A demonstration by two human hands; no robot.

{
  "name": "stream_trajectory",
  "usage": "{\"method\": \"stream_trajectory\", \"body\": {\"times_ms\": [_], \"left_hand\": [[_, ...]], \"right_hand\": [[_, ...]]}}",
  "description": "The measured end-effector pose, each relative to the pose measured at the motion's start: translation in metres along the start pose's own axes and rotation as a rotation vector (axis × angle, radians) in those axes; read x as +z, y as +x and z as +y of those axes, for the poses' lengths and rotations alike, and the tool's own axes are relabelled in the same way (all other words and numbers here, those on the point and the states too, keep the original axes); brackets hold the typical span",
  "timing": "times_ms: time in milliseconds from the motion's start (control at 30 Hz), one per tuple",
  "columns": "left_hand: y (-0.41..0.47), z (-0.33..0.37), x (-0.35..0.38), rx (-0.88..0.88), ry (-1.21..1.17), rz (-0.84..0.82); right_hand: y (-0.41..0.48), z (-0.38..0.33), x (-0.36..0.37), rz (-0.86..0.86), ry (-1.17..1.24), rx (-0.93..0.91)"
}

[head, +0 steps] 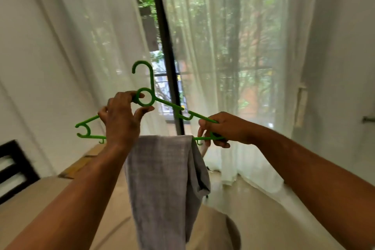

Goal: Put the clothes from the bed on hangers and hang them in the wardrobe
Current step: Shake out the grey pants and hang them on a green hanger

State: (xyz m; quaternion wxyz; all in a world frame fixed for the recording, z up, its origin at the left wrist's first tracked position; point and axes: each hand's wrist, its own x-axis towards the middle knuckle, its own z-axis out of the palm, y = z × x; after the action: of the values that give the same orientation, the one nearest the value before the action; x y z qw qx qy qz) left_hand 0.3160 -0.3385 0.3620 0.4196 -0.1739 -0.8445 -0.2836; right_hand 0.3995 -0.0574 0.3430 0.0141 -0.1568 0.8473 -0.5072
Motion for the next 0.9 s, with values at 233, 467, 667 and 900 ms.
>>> {"method": "stream_trajectory", "body": {"times_ms": [233,467,667,900], "left_hand": [[0.035,0.073,0.091,0.094,-0.075,-0.013],[0.084,0.156,0.181,0.215,-0.040,-0.017],[0.130,0.236,0.263,0.239,-0.073,0.000],[0.170,0.302,0.363,0.319,-0.210,-0.043]], "right_hand": [[-0.034,0.032,-0.073,0.219,0.021,0.051],[-0.062,0.052,-0.162,0.364,-0.195,0.073],[-0.075,0.063,-0.240,0.548,-0.220,0.069],[-0.072,0.096,-0.315,0.744,-0.196,0.079]]}}
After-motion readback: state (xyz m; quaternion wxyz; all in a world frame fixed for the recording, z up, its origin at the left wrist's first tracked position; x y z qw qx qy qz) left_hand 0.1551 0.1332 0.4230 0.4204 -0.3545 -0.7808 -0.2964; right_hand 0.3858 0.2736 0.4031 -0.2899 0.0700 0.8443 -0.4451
